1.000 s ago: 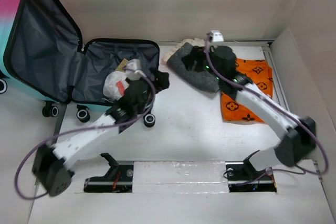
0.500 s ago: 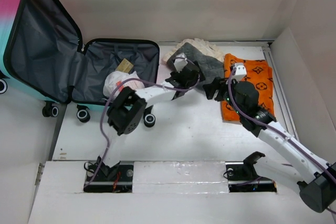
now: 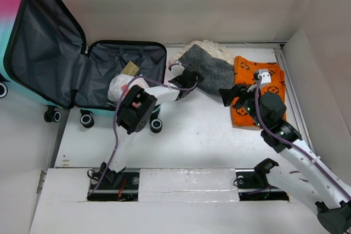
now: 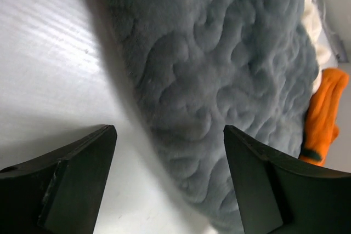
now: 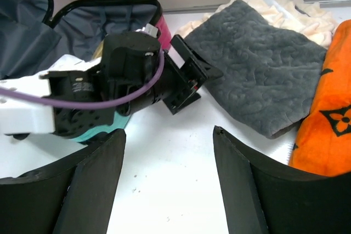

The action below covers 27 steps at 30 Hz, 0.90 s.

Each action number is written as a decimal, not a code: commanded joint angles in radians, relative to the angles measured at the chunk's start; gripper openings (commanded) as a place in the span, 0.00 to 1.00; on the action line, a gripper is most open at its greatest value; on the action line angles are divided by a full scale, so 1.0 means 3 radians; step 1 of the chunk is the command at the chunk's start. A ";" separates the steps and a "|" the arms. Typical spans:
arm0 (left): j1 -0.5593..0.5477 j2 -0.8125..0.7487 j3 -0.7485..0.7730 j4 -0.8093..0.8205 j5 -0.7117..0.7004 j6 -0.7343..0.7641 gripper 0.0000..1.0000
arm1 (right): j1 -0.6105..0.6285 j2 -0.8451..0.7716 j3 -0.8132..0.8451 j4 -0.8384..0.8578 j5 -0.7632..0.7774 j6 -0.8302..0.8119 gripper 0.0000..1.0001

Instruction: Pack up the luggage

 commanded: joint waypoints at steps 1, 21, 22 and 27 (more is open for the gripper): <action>0.0012 0.0241 0.0214 -0.0132 0.0227 -0.0178 0.75 | -0.0023 -0.0119 0.0037 -0.0054 -0.0043 -0.0046 0.70; 0.0396 0.0467 0.0542 0.0716 0.0759 0.0378 0.00 | -0.0023 -0.0543 0.0216 -0.0361 -0.0043 -0.0112 0.70; 0.0396 0.0355 0.0587 0.0717 0.0760 0.0566 0.00 | -0.0023 -0.0543 0.0216 -0.0361 -0.0043 -0.0112 0.70; 0.0472 0.0201 0.1348 0.0237 0.0729 0.1232 0.00 | -0.0023 -0.0508 0.0282 -0.0361 -0.0073 -0.0112 0.70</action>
